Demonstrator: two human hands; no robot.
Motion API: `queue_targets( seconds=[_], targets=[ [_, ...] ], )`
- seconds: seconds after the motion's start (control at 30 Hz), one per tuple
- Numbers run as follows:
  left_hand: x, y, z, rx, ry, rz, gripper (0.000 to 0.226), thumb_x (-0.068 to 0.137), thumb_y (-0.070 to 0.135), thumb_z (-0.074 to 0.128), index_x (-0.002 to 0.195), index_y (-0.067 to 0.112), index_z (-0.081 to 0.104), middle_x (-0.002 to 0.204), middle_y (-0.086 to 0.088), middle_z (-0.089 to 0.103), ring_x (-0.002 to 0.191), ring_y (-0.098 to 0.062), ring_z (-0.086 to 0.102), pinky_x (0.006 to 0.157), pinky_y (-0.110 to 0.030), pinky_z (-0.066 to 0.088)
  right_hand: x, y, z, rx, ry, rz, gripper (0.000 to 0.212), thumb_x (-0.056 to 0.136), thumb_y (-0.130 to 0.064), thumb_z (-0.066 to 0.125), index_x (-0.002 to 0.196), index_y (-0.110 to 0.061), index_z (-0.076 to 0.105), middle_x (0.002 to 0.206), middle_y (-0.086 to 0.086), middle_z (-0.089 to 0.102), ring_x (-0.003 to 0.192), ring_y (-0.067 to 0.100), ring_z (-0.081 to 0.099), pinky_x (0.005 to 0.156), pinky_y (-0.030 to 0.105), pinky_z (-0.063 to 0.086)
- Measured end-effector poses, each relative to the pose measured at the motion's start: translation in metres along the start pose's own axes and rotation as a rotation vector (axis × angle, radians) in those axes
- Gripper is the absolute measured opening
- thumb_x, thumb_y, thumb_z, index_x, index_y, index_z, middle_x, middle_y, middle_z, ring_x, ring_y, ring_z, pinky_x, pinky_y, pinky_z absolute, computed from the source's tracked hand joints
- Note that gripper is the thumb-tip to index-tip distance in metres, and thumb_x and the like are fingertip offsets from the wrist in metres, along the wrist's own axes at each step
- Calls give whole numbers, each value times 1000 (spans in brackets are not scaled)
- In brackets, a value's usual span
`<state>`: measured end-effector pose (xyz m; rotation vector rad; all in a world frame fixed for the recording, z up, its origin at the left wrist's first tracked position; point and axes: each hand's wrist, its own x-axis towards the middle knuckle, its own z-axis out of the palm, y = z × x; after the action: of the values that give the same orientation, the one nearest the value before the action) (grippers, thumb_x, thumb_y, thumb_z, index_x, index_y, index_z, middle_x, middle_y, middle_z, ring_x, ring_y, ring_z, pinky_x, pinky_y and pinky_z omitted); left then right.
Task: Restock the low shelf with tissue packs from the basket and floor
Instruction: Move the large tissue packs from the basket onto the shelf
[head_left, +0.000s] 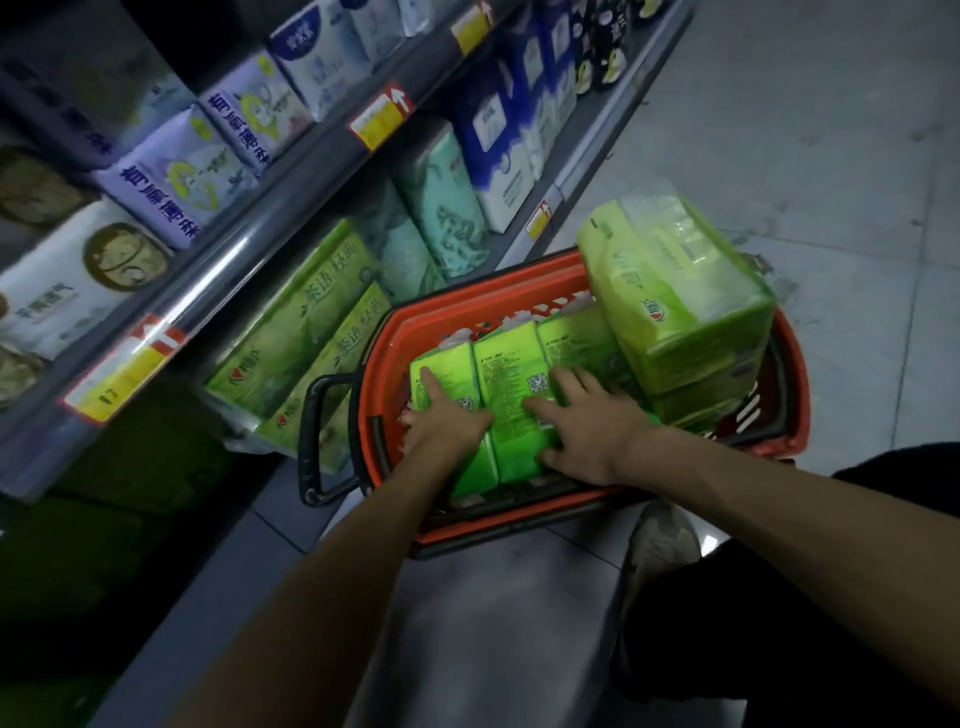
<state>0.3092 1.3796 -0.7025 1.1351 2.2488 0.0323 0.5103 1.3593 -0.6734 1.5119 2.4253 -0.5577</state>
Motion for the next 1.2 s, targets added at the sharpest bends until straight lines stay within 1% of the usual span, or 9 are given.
queue_targets(
  seconds=[0.1, 0.27, 0.43, 0.63, 0.77, 0.83, 0.9, 1.03, 1.2],
  targets=[
    [17, 0, -10, -108, -95, -44, 138, 81, 33, 86, 158, 26, -28, 167, -24, 22, 140, -40, 47, 101, -31, 46, 3, 1, 1, 51, -42, 17, 80, 93, -61, 57, 160, -44, 17, 172, -1, -6, 158, 32, -1, 121, 57, 22],
    [4, 17, -20, -156, -165, -104, 130, 90, 20, 79, 155, 13, -33, 170, -19, 14, 152, -36, 29, 123, -41, 31, 5, -13, 2, 73, -71, 77, 93, 85, -58, 68, 161, -41, 16, 173, 1, -9, 158, 37, -3, 121, 58, 22],
    [1, 19, -24, -221, -107, -100, 145, 76, 20, 92, 159, 14, -27, 167, -20, 25, 149, -38, 34, 121, -44, 34, 7, -17, -4, 32, -98, 105, 101, 85, -55, 69, 164, -32, 9, 172, 10, -10, 157, 43, -4, 119, 59, 24],
    [-7, 25, -48, -293, -106, -36, 135, 58, 27, 100, 162, 10, 15, 154, -21, 44, 138, -41, 47, 114, -49, 43, 5, -23, -10, 2, -152, 137, 101, 88, -55, 66, 165, -26, 6, 171, 14, -13, 155, 46, -7, 120, 59, 21],
    [-8, 30, -88, -204, -53, -30, 134, 16, 55, 101, 133, 10, 53, 124, -17, 65, 103, -38, 68, 83, -55, 61, 4, -20, -11, 26, -132, 138, 98, 90, -55, 65, 164, -30, 8, 172, 10, -11, 156, 44, -4, 118, 57, 28],
    [-64, 46, -120, -145, -82, -20, 68, 57, 43, 99, 100, 12, 56, 92, -12, 62, 74, -28, 62, 58, -37, 56, 4, -18, -9, 41, -126, 136, 98, 89, -56, 67, 164, -33, 8, 172, 8, -11, 157, 42, -3, 118, 56, 30],
    [-80, 49, -140, -92, -77, -46, 39, 85, 34, 84, 88, 11, 53, 83, -9, 56, 69, -25, 59, 57, -36, 52, 3, -18, -8, 57, -128, 135, 98, 90, -55, 67, 164, -34, 7, 172, 7, -12, 157, 42, -4, 119, 57, 29],
    [-107, 53, -176, -69, -76, -69, 61, 85, 43, 82, 127, 6, 56, 103, -15, 62, 114, -38, 66, 82, -54, 55, 0, -25, -13, 100, -136, 168, 93, 90, -65, 60, 164, -31, 15, 171, 11, -13, 155, 46, -8, 123, 58, 17],
    [-145, 58, -226, -84, -26, 33, 67, 88, 43, 79, 134, 3, 51, 109, -18, 62, 121, -40, 62, 93, -55, 55, -6, -46, -33, 367, 121, 235, 74, 97, -72, 34, 156, -28, 40, 169, 12, 18, 154, 43, 13, 125, 52, 18]
  ],
)
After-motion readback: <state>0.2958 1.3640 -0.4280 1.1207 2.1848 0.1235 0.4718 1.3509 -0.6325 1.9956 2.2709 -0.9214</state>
